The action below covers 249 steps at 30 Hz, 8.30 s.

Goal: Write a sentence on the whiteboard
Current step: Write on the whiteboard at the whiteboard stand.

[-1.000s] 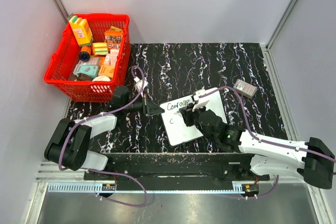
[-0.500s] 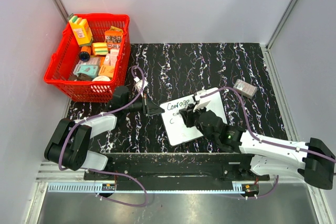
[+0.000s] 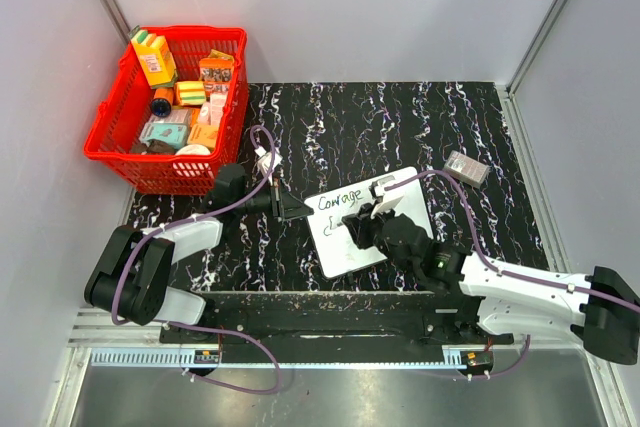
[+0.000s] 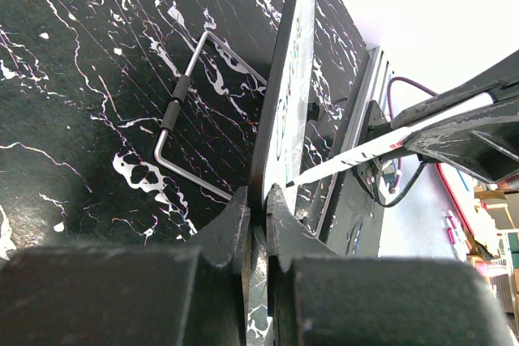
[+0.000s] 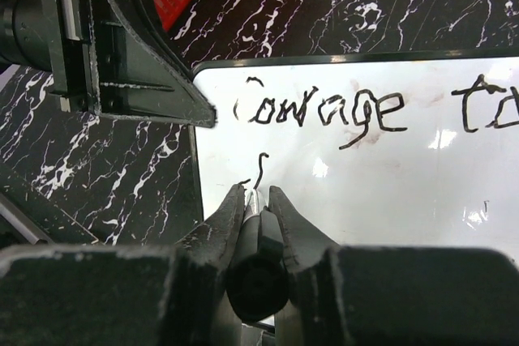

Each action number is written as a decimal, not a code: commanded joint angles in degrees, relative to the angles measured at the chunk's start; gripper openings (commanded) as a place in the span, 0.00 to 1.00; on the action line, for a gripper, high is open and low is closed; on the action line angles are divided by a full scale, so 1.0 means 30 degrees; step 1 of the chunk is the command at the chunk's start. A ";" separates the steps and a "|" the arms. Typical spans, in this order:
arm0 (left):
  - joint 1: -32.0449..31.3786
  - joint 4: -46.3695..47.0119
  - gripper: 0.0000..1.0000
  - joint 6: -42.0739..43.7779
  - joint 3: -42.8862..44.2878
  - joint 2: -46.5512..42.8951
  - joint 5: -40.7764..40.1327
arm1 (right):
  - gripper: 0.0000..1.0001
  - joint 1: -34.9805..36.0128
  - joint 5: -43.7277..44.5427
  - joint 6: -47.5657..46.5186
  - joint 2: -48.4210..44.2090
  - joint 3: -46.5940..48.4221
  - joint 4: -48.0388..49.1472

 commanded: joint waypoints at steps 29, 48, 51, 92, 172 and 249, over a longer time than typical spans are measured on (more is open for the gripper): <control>-0.0112 -0.0654 0.00 0.2931 0.0010 0.0548 -0.1613 | 0.00 -0.0024 0.1309 -0.0137 0.0024 0.0308 0.0621; -0.0083 -0.0596 0.00 0.2931 -0.0019 0.0519 -0.1613 | 0.00 -0.0082 0.2511 -0.0080 -0.0619 0.0045 0.0154; -0.0083 -0.0596 0.00 0.2902 0.0010 0.0519 -0.1584 | 0.00 -0.0082 0.2190 0.0184 -0.0854 -0.0131 -0.0110; -0.0083 -0.0742 0.00 0.2960 0.0010 0.0460 -0.1730 | 0.00 -0.4440 -0.4368 0.0564 -0.3430 0.0162 -0.0756; 0.2349 0.1338 0.00 0.1524 -0.1776 -0.1269 -0.2199 | 0.00 -0.1606 -0.2703 -0.1310 0.0581 0.0044 0.2293; 0.2349 0.1514 0.00 0.1408 -0.1660 -0.0917 -0.1847 | 0.00 -0.1577 -0.0361 -0.1425 -0.1884 0.0276 0.0652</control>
